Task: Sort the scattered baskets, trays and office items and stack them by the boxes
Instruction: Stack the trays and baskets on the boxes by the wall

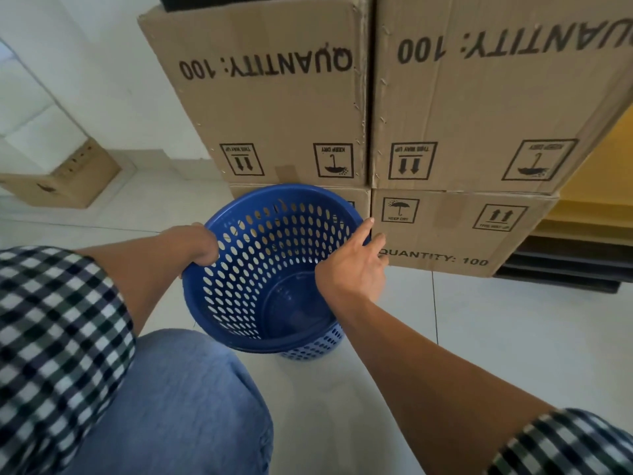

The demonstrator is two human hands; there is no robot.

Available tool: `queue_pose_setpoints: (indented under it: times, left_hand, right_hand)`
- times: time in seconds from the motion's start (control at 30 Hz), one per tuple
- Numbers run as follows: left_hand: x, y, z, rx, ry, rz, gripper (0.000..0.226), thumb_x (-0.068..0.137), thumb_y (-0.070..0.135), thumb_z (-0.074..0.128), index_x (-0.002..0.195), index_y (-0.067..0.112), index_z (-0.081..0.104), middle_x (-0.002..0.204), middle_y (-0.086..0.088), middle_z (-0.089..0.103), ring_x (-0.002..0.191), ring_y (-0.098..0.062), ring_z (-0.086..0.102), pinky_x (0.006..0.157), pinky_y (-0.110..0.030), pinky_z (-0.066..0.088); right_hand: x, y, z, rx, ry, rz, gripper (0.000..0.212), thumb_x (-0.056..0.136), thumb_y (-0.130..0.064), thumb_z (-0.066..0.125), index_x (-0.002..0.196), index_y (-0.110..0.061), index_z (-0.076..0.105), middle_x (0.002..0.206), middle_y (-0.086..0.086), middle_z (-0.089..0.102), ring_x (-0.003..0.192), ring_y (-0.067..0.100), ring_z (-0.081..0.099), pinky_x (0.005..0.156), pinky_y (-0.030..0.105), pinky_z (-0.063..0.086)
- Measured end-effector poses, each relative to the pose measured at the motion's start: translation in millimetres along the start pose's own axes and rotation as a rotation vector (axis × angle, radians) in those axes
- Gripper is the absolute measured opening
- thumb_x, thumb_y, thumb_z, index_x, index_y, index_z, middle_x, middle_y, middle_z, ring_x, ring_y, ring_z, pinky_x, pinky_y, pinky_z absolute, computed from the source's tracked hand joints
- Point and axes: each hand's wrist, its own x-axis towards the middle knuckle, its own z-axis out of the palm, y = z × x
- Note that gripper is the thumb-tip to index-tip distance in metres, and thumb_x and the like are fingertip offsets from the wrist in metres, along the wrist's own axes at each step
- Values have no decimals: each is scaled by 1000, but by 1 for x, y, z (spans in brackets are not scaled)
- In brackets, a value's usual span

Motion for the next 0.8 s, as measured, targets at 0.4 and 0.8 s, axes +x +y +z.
queue_pose_setpoints:
  times: [0.4, 0.8]
  left_hand:
    - [-8, -1, -2, 255, 31, 60, 16, 94, 15, 52, 84, 13, 65, 85, -2, 64, 76, -17, 69, 74, -31, 60]
    - [-152, 212, -99, 288, 339, 695, 33, 102, 31, 46, 94, 8, 67, 76, -8, 71, 65, -22, 72, 58, -32, 58]
  right_hand:
    - [5, 7, -13, 82, -164, -75, 89, 100, -35, 49, 159, -13, -14, 154, 20, 24, 132, 43, 40, 99, 46, 43]
    - [30, 165, -168, 81, 61, 254, 89, 96, -53, 56, 161, -25, 2, 153, 18, 32, 137, 40, 39, 112, 50, 36]
